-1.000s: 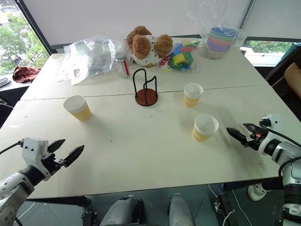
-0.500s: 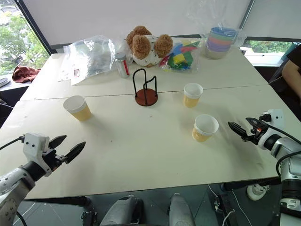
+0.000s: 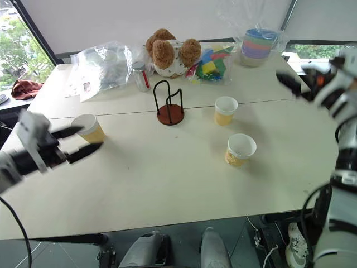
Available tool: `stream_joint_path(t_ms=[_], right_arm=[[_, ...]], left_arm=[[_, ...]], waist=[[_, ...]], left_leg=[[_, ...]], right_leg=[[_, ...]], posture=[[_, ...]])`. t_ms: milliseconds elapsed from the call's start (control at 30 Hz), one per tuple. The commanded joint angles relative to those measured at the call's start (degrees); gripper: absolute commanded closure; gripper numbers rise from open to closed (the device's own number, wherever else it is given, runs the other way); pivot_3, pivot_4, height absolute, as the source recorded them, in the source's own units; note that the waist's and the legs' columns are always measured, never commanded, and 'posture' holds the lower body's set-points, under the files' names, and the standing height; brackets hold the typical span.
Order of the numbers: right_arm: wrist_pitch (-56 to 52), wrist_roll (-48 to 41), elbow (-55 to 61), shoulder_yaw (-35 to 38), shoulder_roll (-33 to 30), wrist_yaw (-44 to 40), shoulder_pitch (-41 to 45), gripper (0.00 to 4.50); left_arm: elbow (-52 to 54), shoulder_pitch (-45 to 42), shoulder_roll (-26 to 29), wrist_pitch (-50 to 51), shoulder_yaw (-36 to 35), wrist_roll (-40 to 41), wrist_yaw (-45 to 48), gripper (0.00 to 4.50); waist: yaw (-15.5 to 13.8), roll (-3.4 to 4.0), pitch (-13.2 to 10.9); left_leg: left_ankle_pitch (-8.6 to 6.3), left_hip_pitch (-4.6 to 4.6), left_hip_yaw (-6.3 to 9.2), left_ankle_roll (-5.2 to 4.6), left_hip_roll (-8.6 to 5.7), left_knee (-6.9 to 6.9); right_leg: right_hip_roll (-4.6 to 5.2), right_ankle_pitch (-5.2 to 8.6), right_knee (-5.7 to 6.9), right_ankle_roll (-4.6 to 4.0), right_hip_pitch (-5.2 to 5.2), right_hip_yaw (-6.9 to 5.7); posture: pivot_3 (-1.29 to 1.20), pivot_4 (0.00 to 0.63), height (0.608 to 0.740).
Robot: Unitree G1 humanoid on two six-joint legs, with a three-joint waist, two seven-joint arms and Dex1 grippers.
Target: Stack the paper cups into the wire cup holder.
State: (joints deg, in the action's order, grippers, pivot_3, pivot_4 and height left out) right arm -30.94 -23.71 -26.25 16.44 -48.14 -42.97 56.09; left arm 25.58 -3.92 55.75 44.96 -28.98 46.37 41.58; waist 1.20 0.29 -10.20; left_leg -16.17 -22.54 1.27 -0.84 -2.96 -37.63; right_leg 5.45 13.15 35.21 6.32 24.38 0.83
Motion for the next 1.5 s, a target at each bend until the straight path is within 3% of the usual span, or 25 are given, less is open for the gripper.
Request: stream_joint_path(t_ms=[33,100,200,333,500,733,1033,1133,1367,1500], right_arm=[[-13.35,-4.94,11.80,-5.70,4.82,0.54,3.39,0.06],[-22.65,-10.34,20.97,-7.66,7.57,0.25,2.61,0.06],[-32.93,-16.17,30.23,-9.07,11.84,2.55,-0.24,0.06],[-38.98,-18.40,35.35,-10.49,19.39,8.58,-4.20,0.06],[-35.17,-12.81,32.03,-15.26,27.99,15.82,-6.06,0.06],[-27.04,-5.35,21.09,-19.59,34.70,18.71,-2.11,0.06],[-8.26,6.61,-1.42,-23.73,41.83,18.89,6.39,0.06],[-3.11,9.68,-8.65,-23.83,43.96,19.48,9.21,0.93],[2.74,13.95,-14.39,-23.95,45.78,18.56,11.00,4.47],[6.65,16.68,-13.52,-26.42,44.84,13.66,10.68,4.47]], left_arm=[[-4.52,-1.47,5.69,1.63,-2.99,0.68,6.31,0.00],[-6.61,-2.24,8.21,3.03,-5.36,1.92,8.73,0.00],[-6.94,-1.10,9.09,5.18,-8.59,3.32,10.59,0.00],[-3.51,2.67,7.01,7.74,-11.70,5.02,10.57,0.00],[1.49,6.16,1.41,8.13,-13.84,6.28,6.72,0.00],[6.96,10.89,-6.21,5.28,-14.08,5.43,1.52,0.00],[7.83,10.09,-9.57,2.41,-11.88,5.43,-3.17,0.00],[7.37,10.09,-10.51,2.12,-11.27,6.19,-3.92,0.00],[7.12,10.42,-11.33,1.32,-9.84,5.88,-4.25,0.00],[6.97,9.56,-11.20,1.30,-8.93,6.15,-4.54,0.00]], waist=[[0.12,-0.08,0.02],[-0.01,-0.09,0.02],[-0.49,-0.09,0.02],[-0.61,-0.14,0.03],[-0.21,-0.21,0.06],[-0.10,-0.23,0.06],[0.11,-0.24,0.08],[0.13,-0.24,0.08],[0.25,-0.25,0.08],[1.10,-0.27,0.09]], left_leg=[[0.01,-0.02,-0.04,0.04,0.02,0.19],[0.20,-0.15,-0.06,0.37,0.03,0.46],[0.30,-1.07,-0.02,0.54,0.04,0.40],[0.21,-1.09,0.16,0.39,-0.22,0.28],[0.18,-1.06,0.10,0.34,-0.31,-0.07],[0.36,-0.89,0.10,0.64,-0.15,-0.10],[0.40,-0.81,0.13,0.69,-0.14,-0.30],[0.44,-0.81,0.15,0.76,-0.14,-0.30],[0.44,-0.81,0.17,0.78,-0.15,-0.29],[0.45,-0.81,0.19,0.79,-0.15,-0.29]], right_leg=[[0.00,0.00,-0.02,0.00,0.12,0.00],[0.01,0.00,0.00,0.00,0.33,-0.03],[0.06,-0.01,0.10,0.02,1.18,-0.11],[0.24,-0.02,0.08,0.02,1.02,-0.14],[0.32,-0.03,0.04,0.00,0.90,-0.12],[0.14,-0.03,0.34,0.00,0.92,-0.13],[0.02,-0.02,0.84,-0.01,0.97,-0.18],[0.01,-0.02,0.88,-0.01,0.99,-0.19],[0.01,-0.02,0.88,-0.01,0.99,-0.21],[0.01,-0.02,0.88,-0.01,0.99,-0.21]], posture=[[0.00,0.150,0.740],[0.00,0.150,0.740],[0.00,0.150,0.740],[0.00,0.150,0.740],[0.00,0.150,0.740],[0.00,0.150,0.740],[0.00,0.150,0.740],[0.00,0.150,0.740],[0.00,0.150,0.740],[0.00,0.150,0.740]])
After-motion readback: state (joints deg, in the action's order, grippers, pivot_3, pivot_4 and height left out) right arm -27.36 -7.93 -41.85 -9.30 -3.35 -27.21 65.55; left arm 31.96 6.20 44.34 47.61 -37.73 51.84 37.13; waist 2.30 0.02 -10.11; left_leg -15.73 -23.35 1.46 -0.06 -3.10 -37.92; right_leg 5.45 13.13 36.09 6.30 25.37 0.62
